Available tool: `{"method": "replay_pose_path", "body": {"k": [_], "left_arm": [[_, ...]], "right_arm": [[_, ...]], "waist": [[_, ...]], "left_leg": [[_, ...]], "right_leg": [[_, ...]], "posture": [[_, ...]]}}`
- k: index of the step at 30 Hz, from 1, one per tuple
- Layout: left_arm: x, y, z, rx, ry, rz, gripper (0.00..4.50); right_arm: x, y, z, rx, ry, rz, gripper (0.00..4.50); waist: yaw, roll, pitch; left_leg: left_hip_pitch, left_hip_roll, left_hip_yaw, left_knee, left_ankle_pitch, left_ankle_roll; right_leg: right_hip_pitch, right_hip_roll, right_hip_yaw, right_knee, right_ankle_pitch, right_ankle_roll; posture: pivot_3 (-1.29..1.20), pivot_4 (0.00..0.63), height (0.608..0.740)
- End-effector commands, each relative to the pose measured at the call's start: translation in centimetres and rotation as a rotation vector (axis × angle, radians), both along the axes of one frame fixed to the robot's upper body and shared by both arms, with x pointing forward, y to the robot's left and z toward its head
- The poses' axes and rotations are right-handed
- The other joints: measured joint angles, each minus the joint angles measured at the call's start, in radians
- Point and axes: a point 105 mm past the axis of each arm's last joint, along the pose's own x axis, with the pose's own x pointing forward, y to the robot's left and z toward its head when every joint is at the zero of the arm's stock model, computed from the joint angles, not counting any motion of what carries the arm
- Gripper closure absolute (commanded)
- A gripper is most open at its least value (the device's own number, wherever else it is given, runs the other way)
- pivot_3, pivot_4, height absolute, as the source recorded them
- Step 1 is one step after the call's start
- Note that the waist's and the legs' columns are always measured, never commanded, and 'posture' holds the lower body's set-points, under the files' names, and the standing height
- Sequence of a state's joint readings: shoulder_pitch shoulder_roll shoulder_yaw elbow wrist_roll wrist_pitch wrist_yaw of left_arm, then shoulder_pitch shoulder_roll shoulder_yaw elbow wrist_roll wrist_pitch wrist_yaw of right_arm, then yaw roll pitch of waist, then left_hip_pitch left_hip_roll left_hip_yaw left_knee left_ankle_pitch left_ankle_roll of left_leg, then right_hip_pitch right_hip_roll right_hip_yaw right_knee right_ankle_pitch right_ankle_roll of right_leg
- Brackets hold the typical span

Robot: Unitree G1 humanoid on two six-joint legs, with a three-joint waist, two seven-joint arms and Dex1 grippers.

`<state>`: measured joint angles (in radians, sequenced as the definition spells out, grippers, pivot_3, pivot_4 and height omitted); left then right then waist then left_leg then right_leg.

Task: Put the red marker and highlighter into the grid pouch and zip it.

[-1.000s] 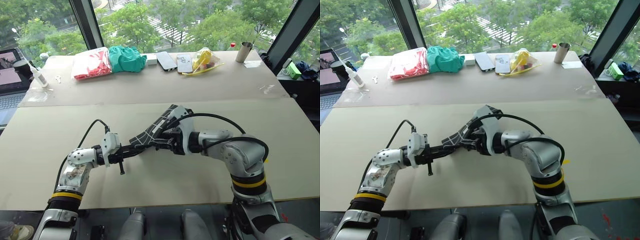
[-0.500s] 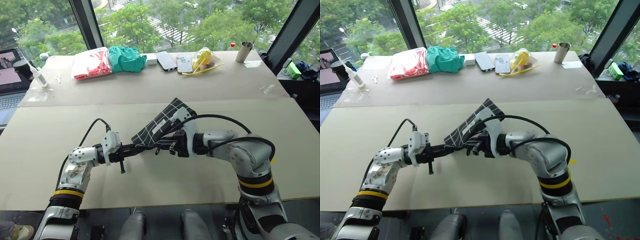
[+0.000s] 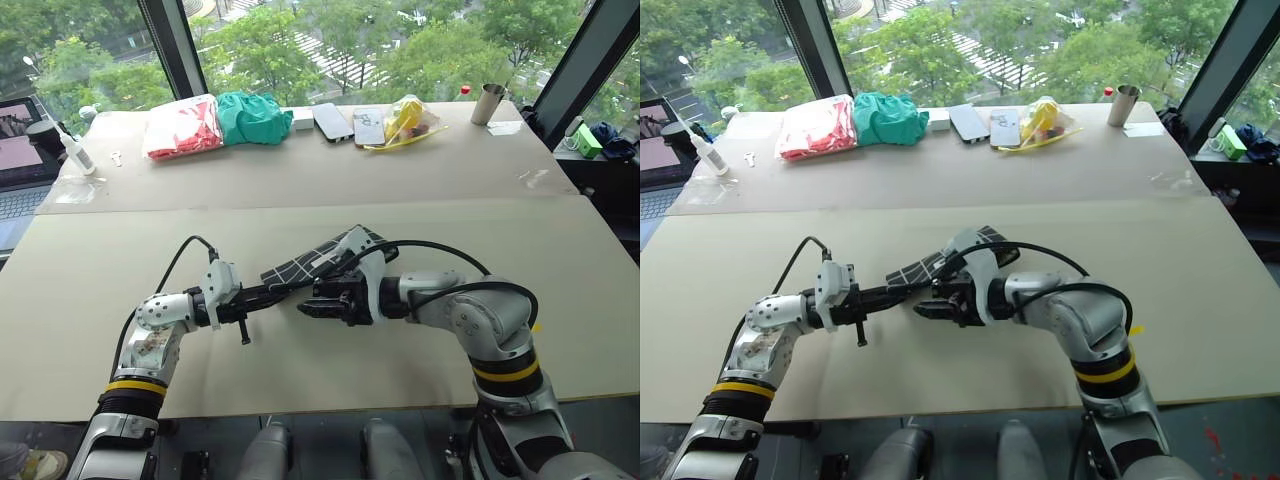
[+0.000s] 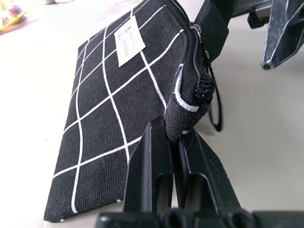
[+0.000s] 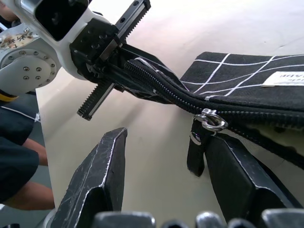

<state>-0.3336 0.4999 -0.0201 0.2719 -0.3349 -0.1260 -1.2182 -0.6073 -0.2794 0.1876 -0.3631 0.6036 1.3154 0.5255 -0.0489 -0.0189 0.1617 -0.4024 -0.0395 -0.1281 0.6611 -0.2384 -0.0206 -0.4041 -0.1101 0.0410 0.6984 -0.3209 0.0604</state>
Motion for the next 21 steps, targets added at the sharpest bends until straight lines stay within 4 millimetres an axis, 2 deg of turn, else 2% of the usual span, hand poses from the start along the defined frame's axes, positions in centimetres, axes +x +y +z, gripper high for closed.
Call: {"method": "replay_pose_path", "body": {"k": [1,2,5,11,16,21], "left_arm": [[-0.1,-0.1,0.8,-0.013,-0.028,-0.002,4.5],[-0.1,-0.1,0.8,-0.013,-0.028,-0.002,4.5],[-0.2,-0.1,0.9,-0.012,-0.029,-0.001,4.5],[-0.1,-0.1,1.0,-0.011,-0.032,0.0,4.5],[-0.2,-0.2,0.9,-0.01,-0.028,0.0,4.5],[-0.3,-0.1,0.9,-0.006,-0.029,0.001,4.5]], "right_arm": [[0.1,0.5,0.4,0.027,-0.016,-0.01,1.74],[0.2,0.5,0.3,0.027,-0.015,-0.017,1.74],[0.5,0.3,0.2,0.015,-0.029,-0.031,2.46],[0.7,-0.2,0.4,0.007,-0.046,-0.032,4.47],[0.7,-0.7,0.9,0.002,-0.073,-0.028,4.47],[0.4,-2.6,2.7,-0.008,-0.124,0.012,4.47]], "waist": [[0.001,0.0,0.0],[0.001,0.0,0.0],[0.001,0.0,0.0],[0.0,0.0,0.0],[0.0,0.0,0.0],[0.002,0.0,0.0]], "left_leg": [[0.0,0.0,0.0,0.0,0.0,0.0],[0.0,0.0,0.0,0.0,0.0,0.0],[0.0,0.0,0.0,0.0,0.0,0.0],[0.0,0.0,0.0,0.0,0.0,0.0],[0.0,0.0,0.0,0.0,0.0,0.0],[0.0,0.0,0.0,0.0,0.0,0.0]], "right_leg": [[0.0,0.0,0.0,0.0,0.0,0.0],[0.0,0.0,0.0,0.0,0.0,0.0],[0.0,0.0,0.0,0.0,0.0,0.0],[0.0,0.0,0.0,0.0,0.0,0.0],[0.0,0.0,0.0,0.0,0.0,0.0],[0.0,0.0,0.0,0.0,0.0,0.0]], "posture": [[0.0,0.15,0.74],[0.0,0.15,0.74],[0.0,0.15,0.74],[0.0,0.15,0.74],[0.0,0.15,0.74],[0.0,0.15,0.74]]}}
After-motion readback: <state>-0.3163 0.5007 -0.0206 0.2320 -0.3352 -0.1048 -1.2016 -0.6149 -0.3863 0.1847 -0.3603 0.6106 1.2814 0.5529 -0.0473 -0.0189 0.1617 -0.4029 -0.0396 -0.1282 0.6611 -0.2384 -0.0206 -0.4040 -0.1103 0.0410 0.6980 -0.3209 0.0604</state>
